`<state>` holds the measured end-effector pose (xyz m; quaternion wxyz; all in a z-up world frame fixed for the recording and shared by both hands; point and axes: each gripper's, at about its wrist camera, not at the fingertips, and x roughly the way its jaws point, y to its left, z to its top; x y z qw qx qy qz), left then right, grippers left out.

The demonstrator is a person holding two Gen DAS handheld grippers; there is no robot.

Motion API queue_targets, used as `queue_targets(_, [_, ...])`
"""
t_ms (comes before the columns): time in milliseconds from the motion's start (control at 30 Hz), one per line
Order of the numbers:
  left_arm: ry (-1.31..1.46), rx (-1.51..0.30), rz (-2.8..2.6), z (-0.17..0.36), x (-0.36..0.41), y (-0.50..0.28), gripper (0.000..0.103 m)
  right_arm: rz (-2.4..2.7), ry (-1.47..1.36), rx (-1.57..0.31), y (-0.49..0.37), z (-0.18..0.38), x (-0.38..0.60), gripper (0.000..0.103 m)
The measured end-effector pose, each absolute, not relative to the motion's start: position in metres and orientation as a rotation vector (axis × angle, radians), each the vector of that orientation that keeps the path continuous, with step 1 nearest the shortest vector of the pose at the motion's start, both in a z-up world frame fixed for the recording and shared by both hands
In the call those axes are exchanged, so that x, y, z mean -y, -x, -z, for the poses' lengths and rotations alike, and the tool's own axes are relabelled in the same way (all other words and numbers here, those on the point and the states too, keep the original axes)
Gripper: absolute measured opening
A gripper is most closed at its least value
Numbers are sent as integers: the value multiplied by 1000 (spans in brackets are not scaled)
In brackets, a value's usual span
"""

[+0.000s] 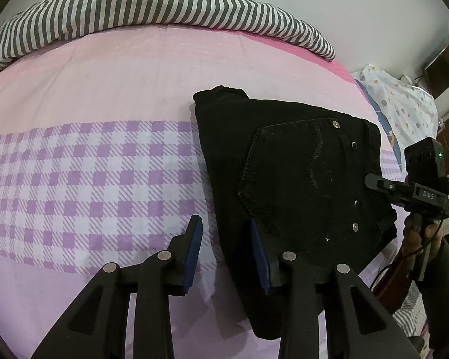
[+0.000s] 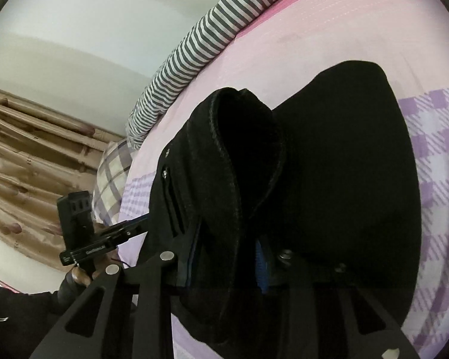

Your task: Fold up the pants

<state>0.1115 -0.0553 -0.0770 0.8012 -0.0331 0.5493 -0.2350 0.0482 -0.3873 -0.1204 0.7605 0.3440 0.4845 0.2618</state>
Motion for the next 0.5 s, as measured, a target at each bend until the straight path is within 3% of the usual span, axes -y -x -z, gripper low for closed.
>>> queue_targets(233, [60,-1175,485,77,57,-111,35,-400,-734,-1026,-38,100,372,15])
queue_targets(500, [62,-1145,490,62,57,-108,35,-276,-696,-973,-23,41,358,11])
